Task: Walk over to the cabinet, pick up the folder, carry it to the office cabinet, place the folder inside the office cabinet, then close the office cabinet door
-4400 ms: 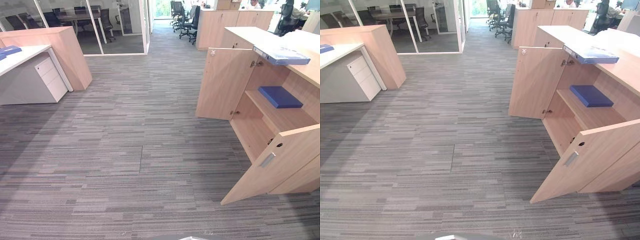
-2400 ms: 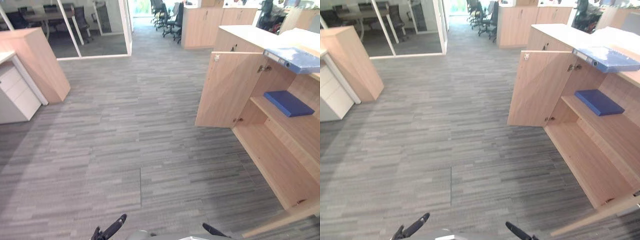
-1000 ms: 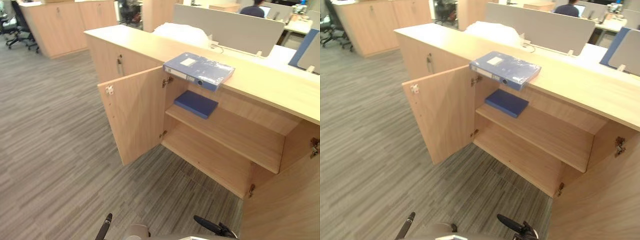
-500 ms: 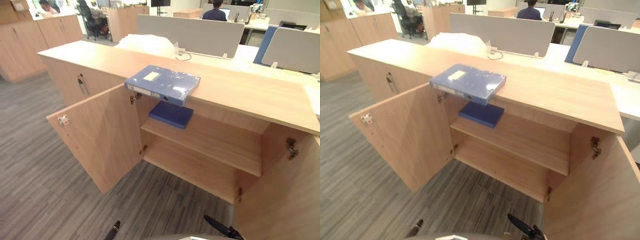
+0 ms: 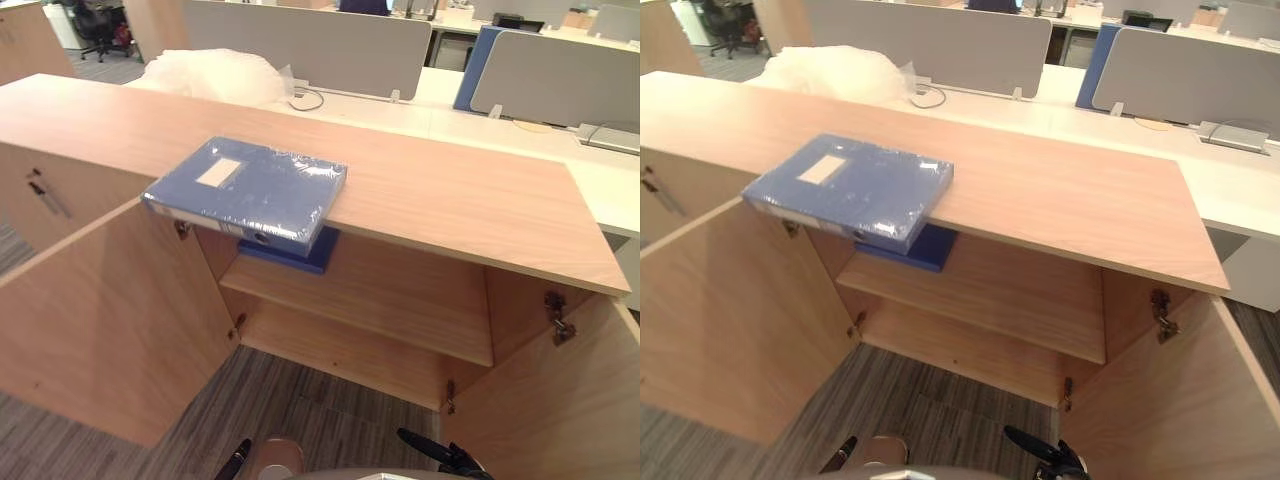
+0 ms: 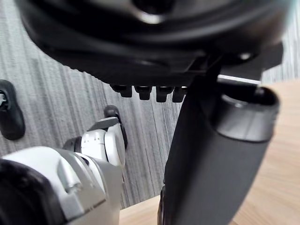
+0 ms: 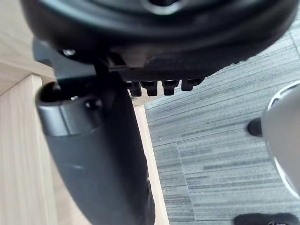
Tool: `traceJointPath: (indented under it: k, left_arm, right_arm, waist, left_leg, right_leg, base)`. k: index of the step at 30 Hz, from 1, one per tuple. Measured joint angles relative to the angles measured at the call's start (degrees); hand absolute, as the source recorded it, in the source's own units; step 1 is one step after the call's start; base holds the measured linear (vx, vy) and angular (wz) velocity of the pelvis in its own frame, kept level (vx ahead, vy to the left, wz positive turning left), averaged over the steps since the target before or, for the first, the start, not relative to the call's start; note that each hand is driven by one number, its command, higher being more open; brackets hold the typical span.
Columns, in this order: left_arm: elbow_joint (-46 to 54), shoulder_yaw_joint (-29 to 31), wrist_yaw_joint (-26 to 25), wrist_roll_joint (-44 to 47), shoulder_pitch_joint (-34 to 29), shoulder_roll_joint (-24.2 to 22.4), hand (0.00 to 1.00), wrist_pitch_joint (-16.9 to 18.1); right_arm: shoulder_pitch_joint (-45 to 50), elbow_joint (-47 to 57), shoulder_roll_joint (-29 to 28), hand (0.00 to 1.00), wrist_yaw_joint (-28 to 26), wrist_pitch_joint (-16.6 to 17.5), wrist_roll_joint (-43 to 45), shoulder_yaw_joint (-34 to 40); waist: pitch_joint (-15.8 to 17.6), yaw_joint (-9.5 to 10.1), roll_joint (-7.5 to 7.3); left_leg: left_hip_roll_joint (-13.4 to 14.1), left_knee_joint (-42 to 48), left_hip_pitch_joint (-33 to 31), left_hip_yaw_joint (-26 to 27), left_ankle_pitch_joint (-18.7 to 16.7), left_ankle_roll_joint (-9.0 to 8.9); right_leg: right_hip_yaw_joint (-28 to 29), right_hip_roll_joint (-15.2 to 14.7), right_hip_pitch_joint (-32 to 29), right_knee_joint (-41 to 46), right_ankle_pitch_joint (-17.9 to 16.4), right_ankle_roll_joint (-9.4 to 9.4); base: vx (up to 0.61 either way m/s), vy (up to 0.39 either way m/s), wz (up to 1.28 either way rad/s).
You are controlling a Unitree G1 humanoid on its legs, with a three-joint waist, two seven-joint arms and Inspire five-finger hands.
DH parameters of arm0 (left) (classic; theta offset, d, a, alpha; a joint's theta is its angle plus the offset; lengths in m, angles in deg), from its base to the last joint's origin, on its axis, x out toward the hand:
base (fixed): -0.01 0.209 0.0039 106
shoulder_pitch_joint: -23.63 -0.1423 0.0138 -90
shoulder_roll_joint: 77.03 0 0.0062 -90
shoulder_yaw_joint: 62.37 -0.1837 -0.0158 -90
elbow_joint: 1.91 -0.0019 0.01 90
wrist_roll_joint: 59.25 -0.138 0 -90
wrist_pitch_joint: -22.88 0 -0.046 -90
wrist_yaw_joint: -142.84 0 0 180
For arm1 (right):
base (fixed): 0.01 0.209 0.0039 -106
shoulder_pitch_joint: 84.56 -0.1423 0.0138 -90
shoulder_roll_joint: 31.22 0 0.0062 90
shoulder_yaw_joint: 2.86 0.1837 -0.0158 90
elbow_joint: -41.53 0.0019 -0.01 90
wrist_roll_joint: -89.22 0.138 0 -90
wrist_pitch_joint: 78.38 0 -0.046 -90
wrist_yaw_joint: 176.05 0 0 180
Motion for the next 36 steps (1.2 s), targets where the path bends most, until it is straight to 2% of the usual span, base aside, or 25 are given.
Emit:
traceJointPath:
  k: [1,2,4,6,9,13,16,18,22,25,27,31,36]
  left_arm:
    - [0.4,-0.9,0.2,0.8,0.4,0.7,1.00,1.0]
    - [0.7,-1.1,0.2,1.4,0.8,0.9,1.00,1.3]
    - [1.2,-2.9,0.2,2.6,1.4,1.4,1.00,1.4]
    - [2.8,-6.2,0.0,5.6,2.0,1.6,1.00,1.6]
    - [9.0,-9.8,-0.6,9.6,1.4,0.7,1.00,1.9]
    - [20.9,-12.3,-2.6,14.4,-1.1,0.7,1.00,2.3]
    - [31.6,-12.9,-4.5,13.9,-3.6,0.5,1.00,3.3]
    - [39.4,-12.6,-6.2,10.7,-4.8,0.5,1.00,4.5]
    - [45.8,-12.1,-7.4,2.2,-6.0,0.5,1.00,4.8]
    - [49.7,-11.9,-8.4,-7.5,-7.5,0.5,1.00,3.2]
    - [52.1,-11.9,-9.3,-13.4,-8.7,0.2,1.00,1.7]
    - [60.5,-12.0,-14.9,-27.6,-11.7,-0.5,1.00,-0.6]
    - [70.6,-11.3,-23.0,-44.5,-13.3,-1.1,1.00,-2.8]
  right_arm:
    - [0.1,0.1,-1.1,1.00,-0.2,0.0,-0.1,0.6]
    - [0.1,0.5,-2.0,1.00,-0.4,0.0,-0.1,0.7]
    - [0.4,1.6,-2.9,1.00,-0.6,0.2,-0.1,0.7]
    - [0.8,1.6,-3.0,1.00,-0.7,0.6,0.0,0.7]
    - [0.9,1.7,-2.8,1.00,-1.0,0.6,0.0,0.8]
    - [1.7,3.2,-2.7,1.00,-1.2,0.3,0.0,0.5]
    - [2.7,4.0,-2.1,1.00,-1.2,-0.1,-0.1,-1.0]
    - [3.4,4.1,-1.4,1.00,-1.1,-0.6,-0.2,-3.4]
    - [3.5,4.2,-1.1,1.00,-1.1,-0.7,-0.3,-5.2]
    - [3.8,4.2,-1.0,1.00,-1.2,-1.1,-1.3,-6.7]
    - [4.3,4.2,-1.0,1.00,-1.2,-1.6,-2.3,-6.9]
    - [5.8,4.2,-1.1,1.00,-0.7,-1.8,-2.1,-8.0]
    - [6.0,4.1,-2.0,1.00,0.4,-1.8,-2.1,-8.3]
  waist:
    - [-0.7,-0.18,-1.42]
    - [-1.0,0.09,-1.86]
    - [-1.3,-0.12,-2.09]
    - [-2.3,-0.16,-1.94]
    - [-2.5,-0.16,-1.46]
    - [-2.6,-0.07,-1.11]
    - [-2.6,0.27,-0.74]
    - [-2.8,0.53,-0.88]
    - [-3.1,0.65,-1.11]
    - [-3.6,0.66,-1.91]
    - [-3.8,0.65,-1.89]
    - [-4.5,0.69,-2.91]
    - [-5.2,0.67,-3.93]
  left_leg:
    - [-0.8,-2.3,1.3,1.3,0.6,0.83]
    - [-1.4,-4.0,3.0,2.5,0.8,1.23]
    - [-2.7,-7.0,5.4,3.3,1.8,2.58]
    - [-4.3,-12.4,7.9,3.5,4.3,3.78]
    - [-5.1,-18.6,10.4,3.5,7.7,4.51]
    - [-5.1,-23.3,11.1,3.5,10.4,4.75]
    - [-5.1,-25.0,11.7,3.3,10.9,4.58]
    - [-5.1,-25.0,11.7,3.2,10.9,4.53]
    - [-5.2,-24.9,10.9,3.1,11.1,4.07]
    - [-5.1,-24.9,10.3,2.9,11.6,3.52]
    - [-4.9,-24.9,10.3,2.8,11.6,3.41]
    - [-4.2,-24.9,9.9,2.7,11.7,2.59]
    - [-3.6,-25.1,10.1,2.8,11.9,2.70]
  right_leg:
    - [0.3,-1.9,-0.1,0.1,0.7,1.13]
    - [0.8,-3.1,0.2,0.1,1.6,2.10]
    - [0.8,-4.7,1.0,0.1,2.3,2.72]
    - [0.8,-6.6,1.0,0.1,3.0,3.41]
    - [0.8,-7.8,0.8,0.2,3.5,3.89]
    - [0.9,-8.2,-0.8,0.5,3.5,3.90]
    - [0.9,-8.3,-0.9,0.5,3.5,3.94]
    - [0.9,-8.2,-0.9,0.5,3.4,3.99]
    - [0.8,-8.1,-0.9,-0.8,2.5,3.90]
    - [0.6,-7.8,-0.6,-2.5,1.5,3.76]
    - [0.6,-7.4,-0.3,-3.2,1.1,3.45]
    - [0.7,-6.4,-0.4,-4.0,0.9,3.06]
    - [0.8,-6.1,-0.3,-4.0,1.0,3.06]
  base:
    - [0.25,0.130,-0.19]
    - [0.23,0.131,-0.27]
    - [0.16,0.116,-0.11]
    - [0.10,0.084,0.08]
    - [0.03,0.044,0.06]
    - [0.00,0.000,0.00]
    - [-0.04,-0.009,0.00]
    - [-0.06,-0.015,0.00]
    - [-0.06,-0.048,-0.02]
    - [-0.04,-0.093,0.00]
    - [-0.02,-0.081,0.01]
    - [0.00,-0.037,-0.01]
    - [0.01,-0.008,-0.01]
